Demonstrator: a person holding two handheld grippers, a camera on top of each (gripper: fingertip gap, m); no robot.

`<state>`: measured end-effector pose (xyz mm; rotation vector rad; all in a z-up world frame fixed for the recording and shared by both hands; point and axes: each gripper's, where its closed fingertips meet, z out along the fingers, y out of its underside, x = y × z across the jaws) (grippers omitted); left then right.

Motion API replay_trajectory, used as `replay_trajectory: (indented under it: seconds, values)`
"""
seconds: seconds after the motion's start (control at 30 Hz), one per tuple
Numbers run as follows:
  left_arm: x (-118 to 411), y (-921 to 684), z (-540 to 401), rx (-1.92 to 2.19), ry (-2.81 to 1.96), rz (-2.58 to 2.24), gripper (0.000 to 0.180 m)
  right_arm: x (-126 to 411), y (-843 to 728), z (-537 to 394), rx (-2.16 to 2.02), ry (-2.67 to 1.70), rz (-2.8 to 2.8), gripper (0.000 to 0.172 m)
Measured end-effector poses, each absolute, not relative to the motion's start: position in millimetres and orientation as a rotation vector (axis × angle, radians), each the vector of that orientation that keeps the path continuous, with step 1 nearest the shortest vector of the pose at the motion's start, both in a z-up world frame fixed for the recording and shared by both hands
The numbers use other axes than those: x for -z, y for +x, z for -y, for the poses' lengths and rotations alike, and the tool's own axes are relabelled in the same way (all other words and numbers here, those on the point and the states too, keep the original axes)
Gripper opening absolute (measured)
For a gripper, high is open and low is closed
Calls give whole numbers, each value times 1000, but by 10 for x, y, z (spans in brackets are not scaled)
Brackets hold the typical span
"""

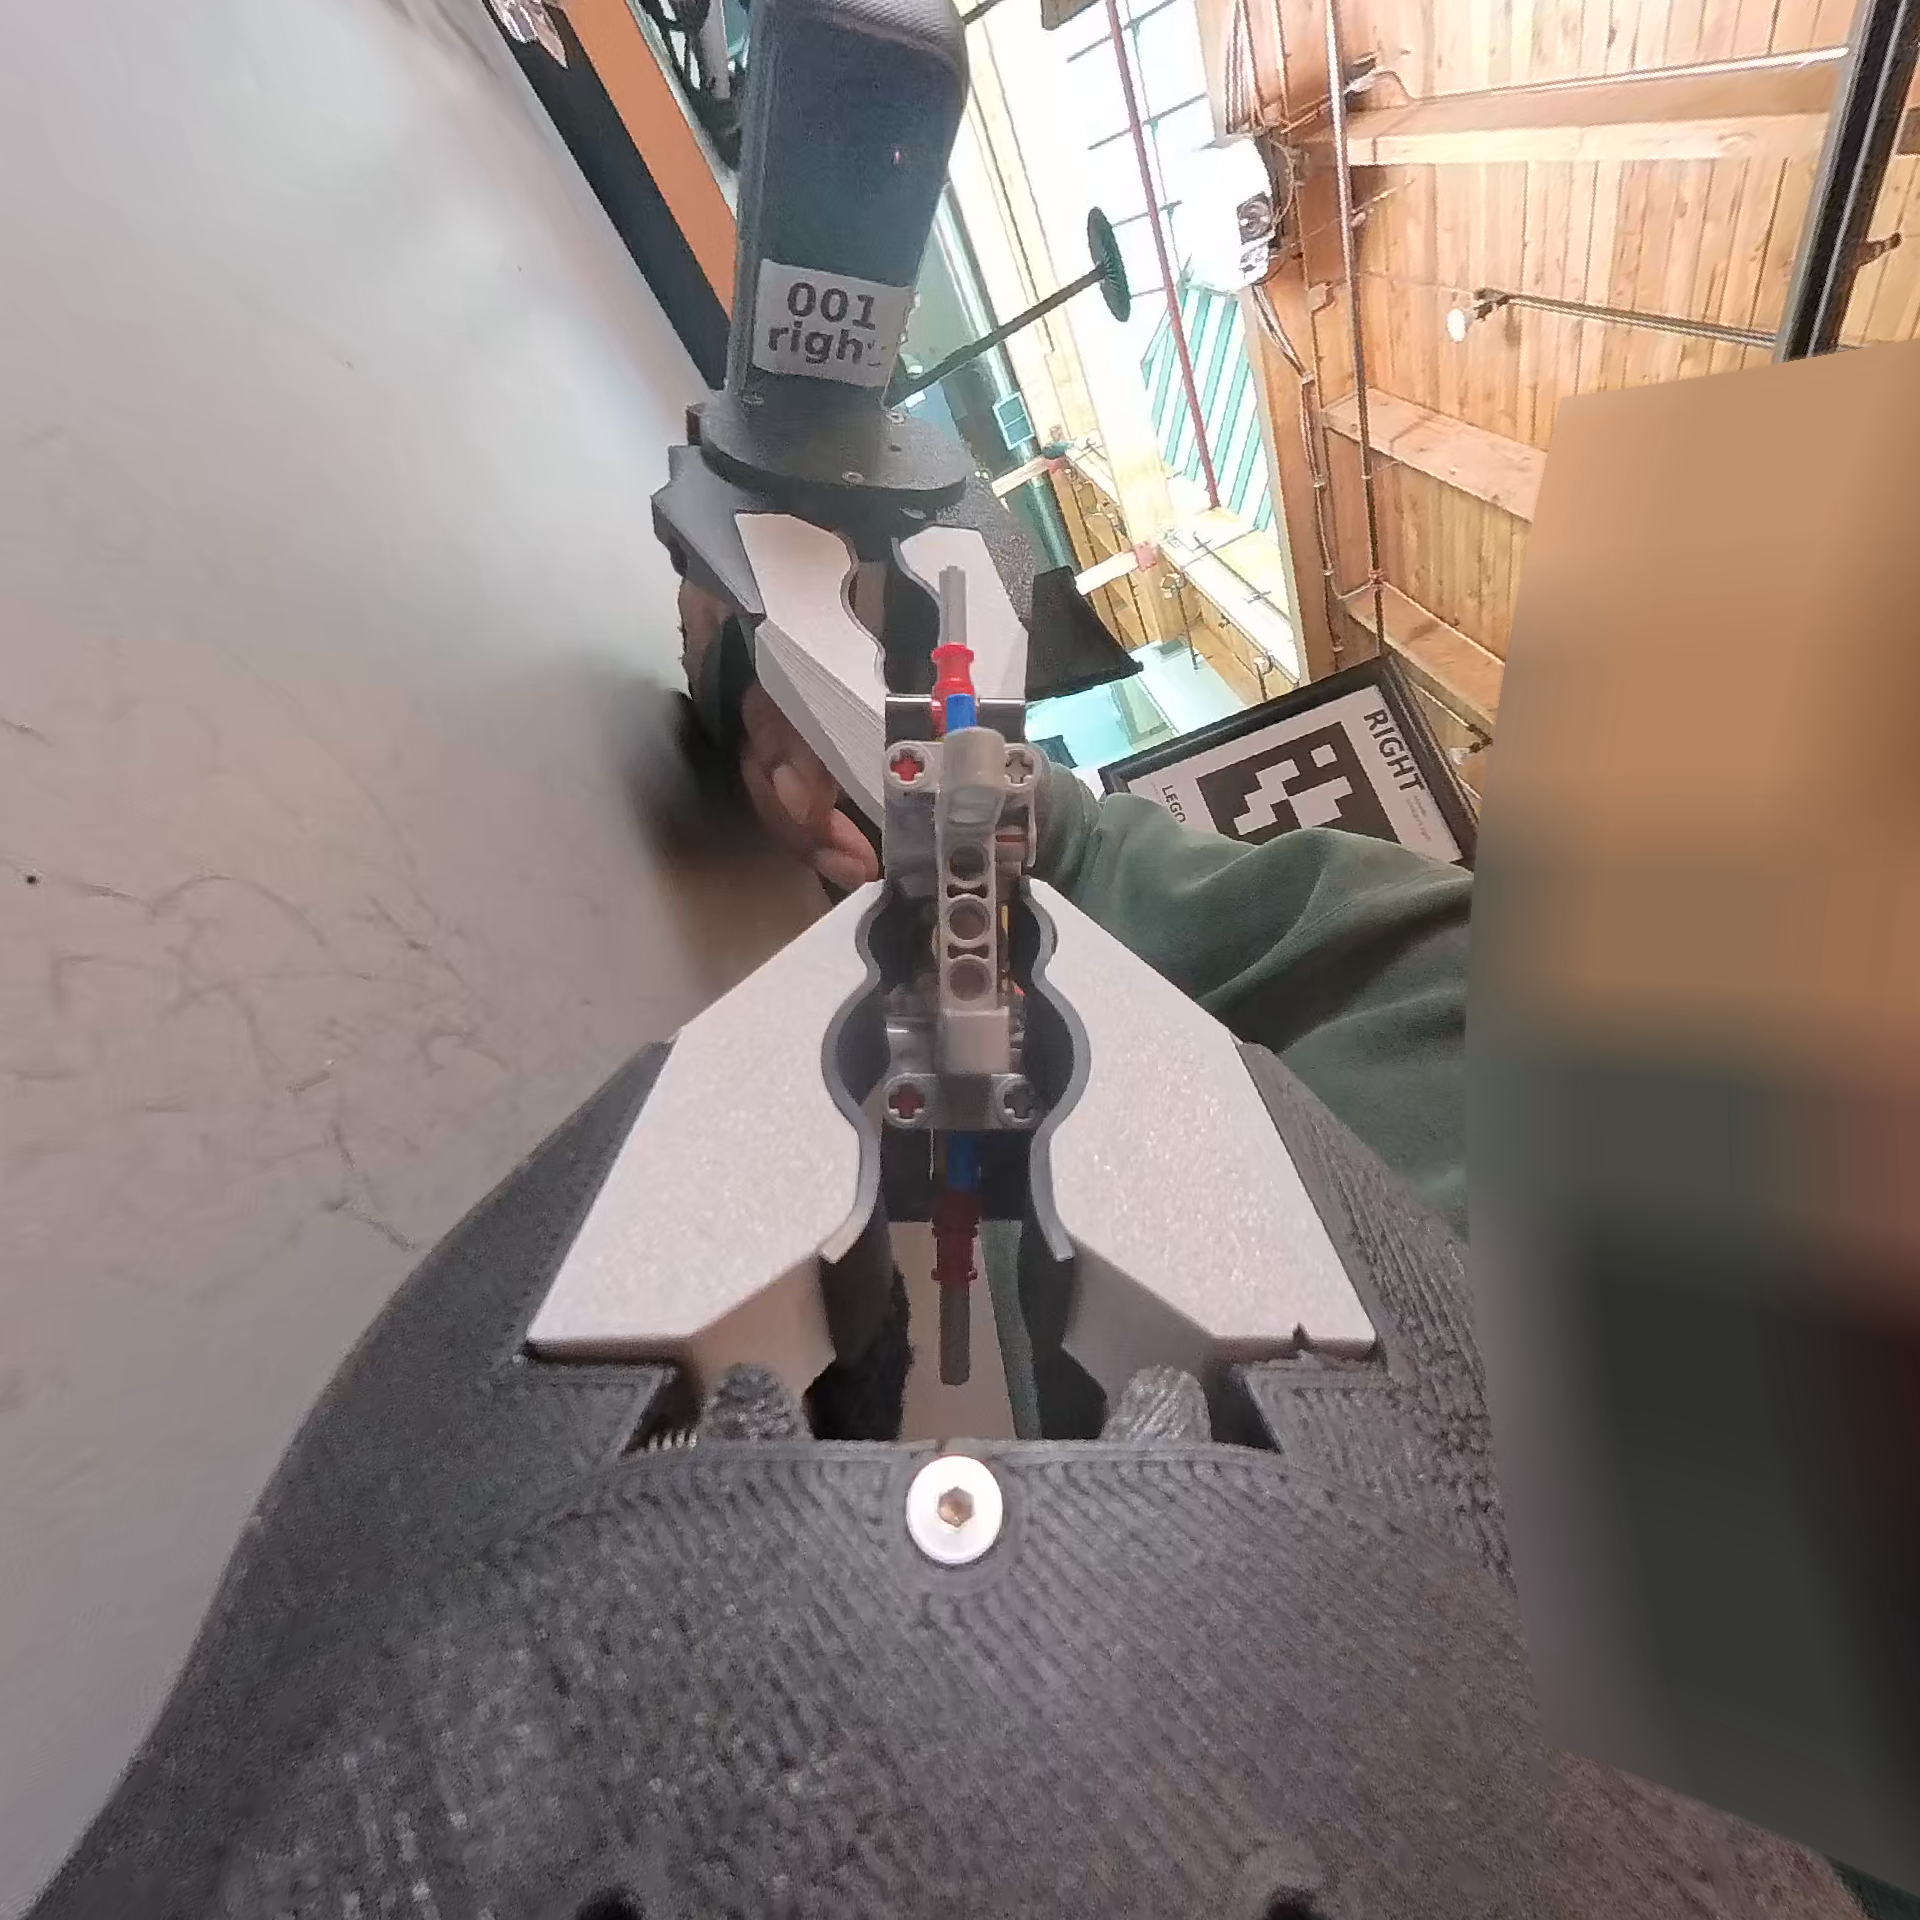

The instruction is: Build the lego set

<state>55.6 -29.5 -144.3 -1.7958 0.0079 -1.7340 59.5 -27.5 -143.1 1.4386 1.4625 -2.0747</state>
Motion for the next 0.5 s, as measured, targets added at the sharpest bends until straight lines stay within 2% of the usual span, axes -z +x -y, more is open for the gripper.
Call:
replay_trajectory:
  seconds: [0.5]
  values:
    - [1391,555,293,1719,-1761,-27,18,1382,592,277,2105,1405,-1414,8]
